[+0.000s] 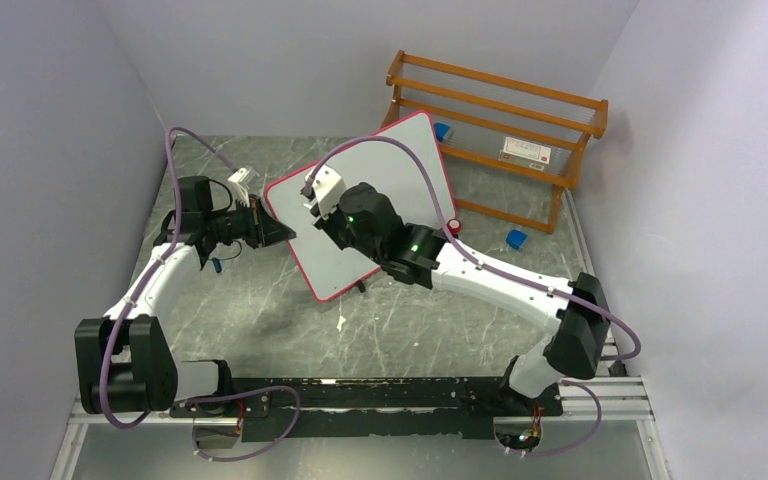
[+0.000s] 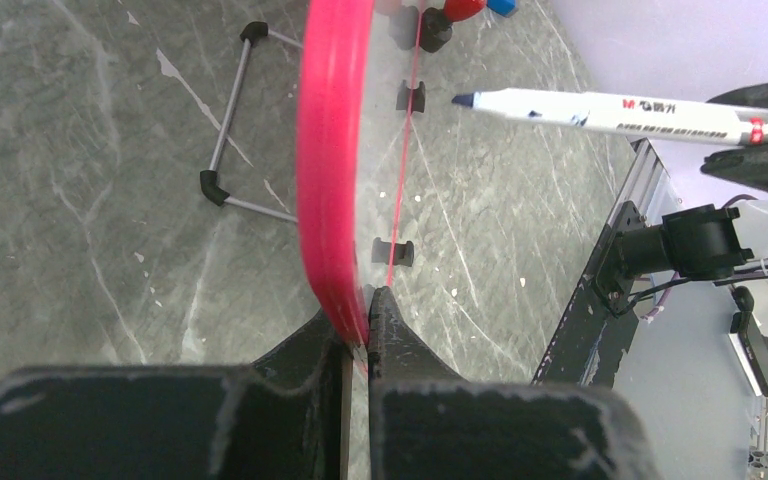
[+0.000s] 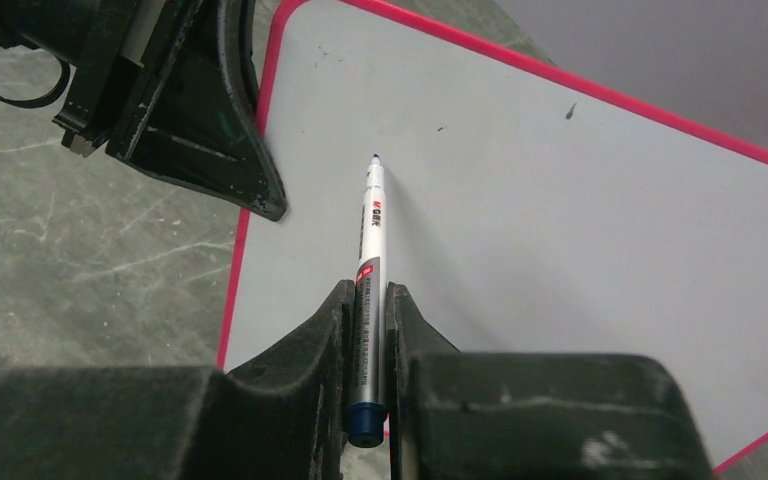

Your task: Write a sentence on the whiteboard

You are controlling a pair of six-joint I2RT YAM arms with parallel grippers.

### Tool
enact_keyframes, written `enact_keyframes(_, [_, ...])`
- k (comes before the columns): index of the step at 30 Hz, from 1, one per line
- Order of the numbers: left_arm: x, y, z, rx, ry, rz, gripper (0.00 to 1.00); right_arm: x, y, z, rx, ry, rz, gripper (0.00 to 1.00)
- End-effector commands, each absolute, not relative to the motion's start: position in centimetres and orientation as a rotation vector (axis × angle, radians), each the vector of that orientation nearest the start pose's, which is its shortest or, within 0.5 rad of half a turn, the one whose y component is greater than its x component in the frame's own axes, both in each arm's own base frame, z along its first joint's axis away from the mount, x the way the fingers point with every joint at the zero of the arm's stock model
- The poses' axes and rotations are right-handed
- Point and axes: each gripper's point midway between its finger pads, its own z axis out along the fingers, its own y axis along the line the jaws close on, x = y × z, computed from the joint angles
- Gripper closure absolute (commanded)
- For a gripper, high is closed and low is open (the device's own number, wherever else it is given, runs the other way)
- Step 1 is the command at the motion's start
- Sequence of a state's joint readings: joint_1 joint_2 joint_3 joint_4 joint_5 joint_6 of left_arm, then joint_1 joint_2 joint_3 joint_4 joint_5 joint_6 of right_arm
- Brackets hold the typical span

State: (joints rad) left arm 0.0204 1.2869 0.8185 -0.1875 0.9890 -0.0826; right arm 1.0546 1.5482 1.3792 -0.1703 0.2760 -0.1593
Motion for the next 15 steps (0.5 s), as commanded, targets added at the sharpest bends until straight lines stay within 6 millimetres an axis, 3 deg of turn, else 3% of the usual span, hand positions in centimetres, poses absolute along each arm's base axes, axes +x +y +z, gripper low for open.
enact_keyframes(1, [31.2, -13.7, 16.4, 0.467, 2.064, -1.015, 0.95, 27.9, 40.2, 28.4, -0.947, 1.639, 0.361, 1.0])
enact_keyframes(15, [31.2, -13.8, 16.2, 0.468, 2.067, -1.024, 0.95, 27.8, 41.3, 28.5, -0.933, 1.62, 0.373, 1.0])
